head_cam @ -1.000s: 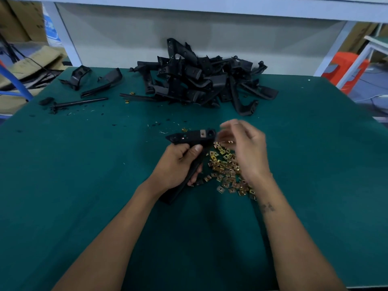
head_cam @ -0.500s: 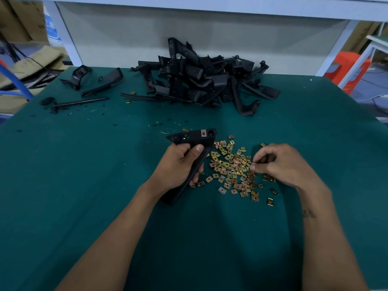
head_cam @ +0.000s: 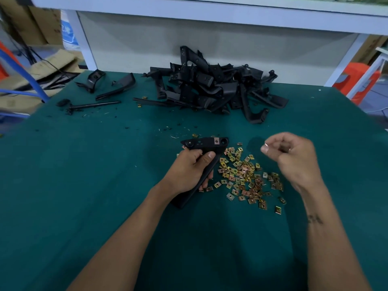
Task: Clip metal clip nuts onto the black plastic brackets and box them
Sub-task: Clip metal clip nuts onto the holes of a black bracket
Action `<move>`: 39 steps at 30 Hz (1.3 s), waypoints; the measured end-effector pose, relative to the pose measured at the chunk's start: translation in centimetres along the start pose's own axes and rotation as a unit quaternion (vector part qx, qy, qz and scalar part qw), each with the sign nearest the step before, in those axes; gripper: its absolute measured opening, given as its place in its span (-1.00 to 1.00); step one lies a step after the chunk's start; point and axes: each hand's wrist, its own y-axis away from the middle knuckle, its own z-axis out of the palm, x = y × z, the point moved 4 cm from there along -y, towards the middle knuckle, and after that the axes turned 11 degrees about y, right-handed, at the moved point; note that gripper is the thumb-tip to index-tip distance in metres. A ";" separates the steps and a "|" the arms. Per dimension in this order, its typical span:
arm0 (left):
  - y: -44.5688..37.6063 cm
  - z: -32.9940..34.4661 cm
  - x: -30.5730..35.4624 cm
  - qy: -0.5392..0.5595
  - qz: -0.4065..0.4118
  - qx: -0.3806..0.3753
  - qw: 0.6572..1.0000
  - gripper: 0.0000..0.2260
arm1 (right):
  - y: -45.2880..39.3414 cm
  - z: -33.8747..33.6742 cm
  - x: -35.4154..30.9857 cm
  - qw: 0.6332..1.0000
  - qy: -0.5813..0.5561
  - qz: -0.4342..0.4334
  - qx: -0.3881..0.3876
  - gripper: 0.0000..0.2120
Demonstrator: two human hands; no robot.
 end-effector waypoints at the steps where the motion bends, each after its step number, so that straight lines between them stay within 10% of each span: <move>1: 0.0 0.0 0.0 0.000 -0.001 0.000 1.000 -0.69 | -0.1 0.3 -1.1 0.999 -0.028 -0.013 0.005 -0.82; 13: -0.1 0.2 0.1 -0.018 0.027 -0.004 0.999 -0.60 | -1.9 6.7 -10.6 0.980 -0.095 -0.157 -0.074 -0.89; 39: -0.5 0.1 -0.5 -0.018 0.028 -0.011 0.999 -0.63 | -1.2 8.2 -9.5 0.982 -0.090 -0.150 -0.069 -0.96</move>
